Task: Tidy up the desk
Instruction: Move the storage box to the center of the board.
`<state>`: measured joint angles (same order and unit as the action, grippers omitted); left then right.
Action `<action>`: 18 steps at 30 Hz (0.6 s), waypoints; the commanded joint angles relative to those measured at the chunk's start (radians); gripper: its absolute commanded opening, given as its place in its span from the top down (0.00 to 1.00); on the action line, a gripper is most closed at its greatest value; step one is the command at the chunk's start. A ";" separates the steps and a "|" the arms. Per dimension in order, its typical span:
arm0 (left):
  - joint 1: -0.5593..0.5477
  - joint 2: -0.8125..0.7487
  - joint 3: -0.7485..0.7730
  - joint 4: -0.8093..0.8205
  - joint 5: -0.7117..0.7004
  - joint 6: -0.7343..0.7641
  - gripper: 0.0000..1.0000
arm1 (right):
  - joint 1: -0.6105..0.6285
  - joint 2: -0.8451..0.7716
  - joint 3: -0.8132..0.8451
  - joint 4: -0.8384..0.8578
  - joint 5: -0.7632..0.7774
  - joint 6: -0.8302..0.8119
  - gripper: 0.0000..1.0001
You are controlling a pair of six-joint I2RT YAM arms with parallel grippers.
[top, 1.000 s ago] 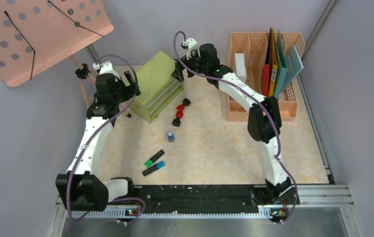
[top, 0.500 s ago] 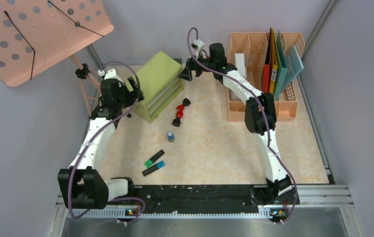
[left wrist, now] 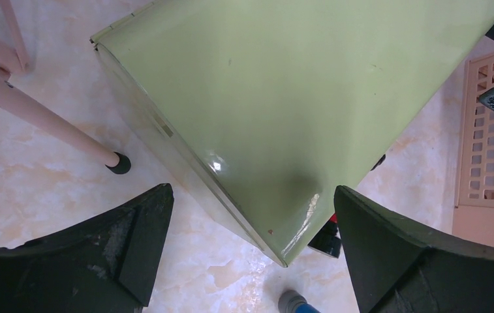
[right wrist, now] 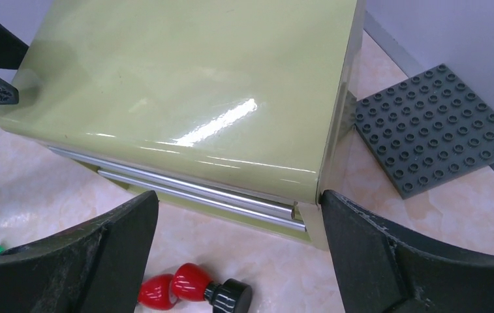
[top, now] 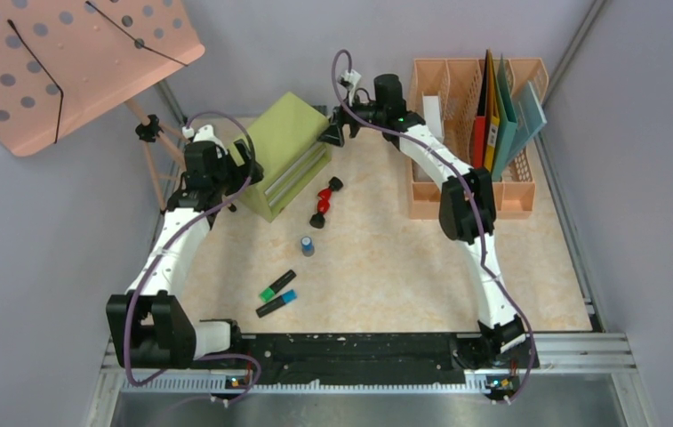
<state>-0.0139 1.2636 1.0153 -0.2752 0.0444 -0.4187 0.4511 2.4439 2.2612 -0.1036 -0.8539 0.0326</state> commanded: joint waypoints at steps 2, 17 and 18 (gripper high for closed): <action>-0.002 0.014 0.020 0.047 0.040 0.002 0.02 | 0.050 0.009 0.081 -0.098 -0.081 -0.158 0.10; -0.022 0.052 0.052 0.012 0.108 0.042 0.01 | 0.172 -0.182 -0.151 -0.221 -0.100 -0.328 0.22; -0.025 0.053 0.052 0.011 0.114 0.045 0.02 | 0.175 -0.198 -0.172 -0.220 -0.099 -0.330 0.22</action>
<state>-0.0189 1.3075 1.0298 -0.2989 0.1074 -0.3939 0.4969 2.3547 2.1605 -0.2222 -0.7780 -0.2790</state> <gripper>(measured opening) 0.985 0.791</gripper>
